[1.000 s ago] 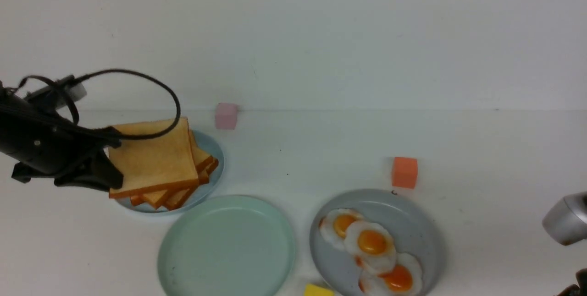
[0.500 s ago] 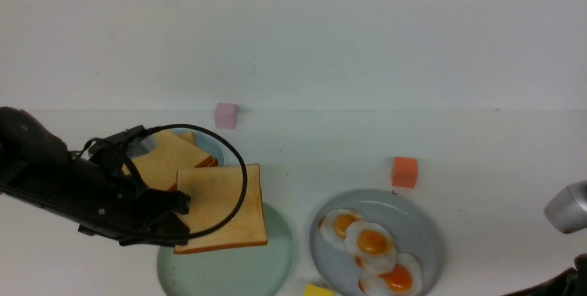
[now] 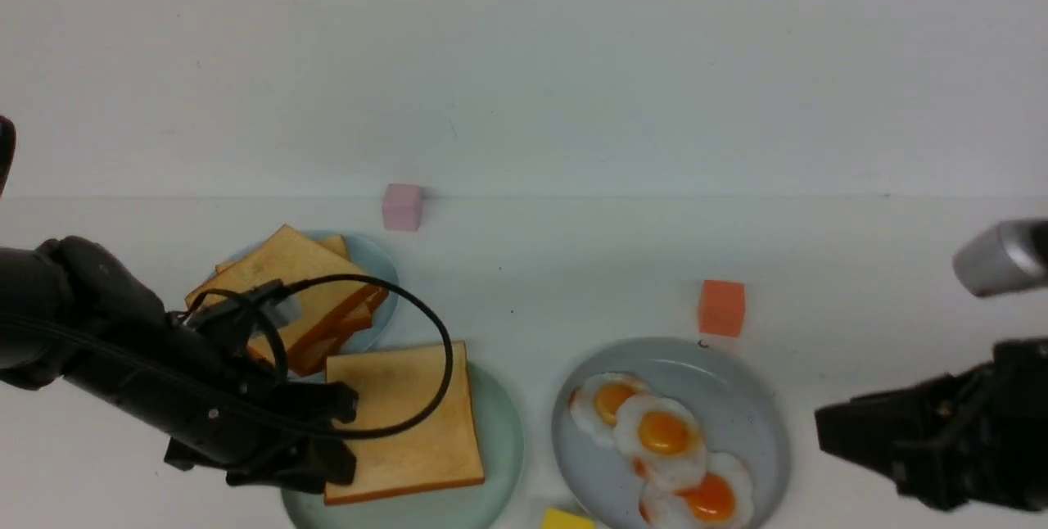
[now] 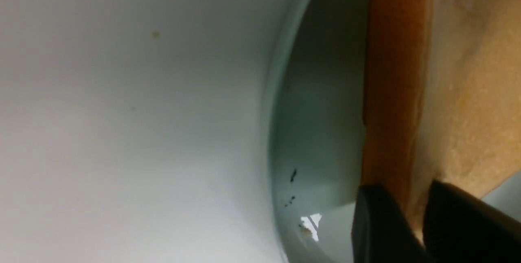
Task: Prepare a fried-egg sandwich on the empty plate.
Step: Use the left arm to put a slice of bread into the empty plate in the middle
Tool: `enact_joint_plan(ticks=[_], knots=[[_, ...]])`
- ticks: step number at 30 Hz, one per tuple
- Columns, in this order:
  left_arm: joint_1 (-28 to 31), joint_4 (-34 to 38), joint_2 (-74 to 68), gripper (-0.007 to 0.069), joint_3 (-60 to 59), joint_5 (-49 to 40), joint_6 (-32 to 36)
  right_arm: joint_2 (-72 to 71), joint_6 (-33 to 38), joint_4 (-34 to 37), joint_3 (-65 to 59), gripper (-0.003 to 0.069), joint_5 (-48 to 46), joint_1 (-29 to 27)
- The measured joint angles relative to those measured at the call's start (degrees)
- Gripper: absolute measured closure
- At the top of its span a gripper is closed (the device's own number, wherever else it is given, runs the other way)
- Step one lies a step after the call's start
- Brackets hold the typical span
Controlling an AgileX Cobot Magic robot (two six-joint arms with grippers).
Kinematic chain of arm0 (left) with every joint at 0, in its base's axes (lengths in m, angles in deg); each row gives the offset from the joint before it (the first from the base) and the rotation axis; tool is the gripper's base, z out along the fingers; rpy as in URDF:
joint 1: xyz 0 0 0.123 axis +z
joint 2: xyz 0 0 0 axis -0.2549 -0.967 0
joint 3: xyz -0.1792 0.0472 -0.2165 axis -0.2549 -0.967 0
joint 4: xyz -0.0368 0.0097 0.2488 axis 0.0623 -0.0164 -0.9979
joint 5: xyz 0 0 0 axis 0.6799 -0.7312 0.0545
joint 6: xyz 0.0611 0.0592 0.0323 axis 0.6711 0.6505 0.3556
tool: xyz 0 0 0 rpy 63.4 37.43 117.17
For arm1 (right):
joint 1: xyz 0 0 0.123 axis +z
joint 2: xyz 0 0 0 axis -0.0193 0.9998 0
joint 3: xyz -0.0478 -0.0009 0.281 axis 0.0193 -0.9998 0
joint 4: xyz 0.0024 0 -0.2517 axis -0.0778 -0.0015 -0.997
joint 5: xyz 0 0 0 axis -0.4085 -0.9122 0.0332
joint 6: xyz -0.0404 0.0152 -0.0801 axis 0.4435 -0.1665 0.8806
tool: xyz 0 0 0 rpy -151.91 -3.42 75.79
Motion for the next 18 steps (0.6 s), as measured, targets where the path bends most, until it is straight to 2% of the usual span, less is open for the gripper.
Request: enact_joint_plan(ticks=[1, 2, 3, 6, 10, 18], knots=[[0.0, -0.1, 0.3, 0.0353, 0.0, -0.9, 0.0, 2.9, 0.0, -0.7, 1.6, 0.0332, 0.3, 0.0], [0.0, -0.2, 0.3, 0.0345, 0.0, -1.0, 0.0, 2.9, 0.0, -0.7, 1.6, 0.0332, 0.3, 0.0], [0.0, -0.7, 0.9, 0.0282, 0.0, -2.1, 0.0, 6.2, 0.0, -1.7, 3.5, 0.0300, -0.1, 0.0], [0.0, -3.7, 3.8, 0.0173, 0.0, -5.0, -1.2, 13.6, 0.0, -4.7, 8.6, 0.0234, -3.1, 0.0], [0.0, -7.5, 10.5, 0.0083, 0.0, -7.6, -5.0, 21.6, 0.0, -8.0, 14.9, 0.0195, -7.8, 0.0], [0.0, -7.9, 27.4, 0.0068, 0.0, -17.3, -6.4, 36.2, 2.7, -9.8, 21.6, 0.0188, -9.5, 0.0]])
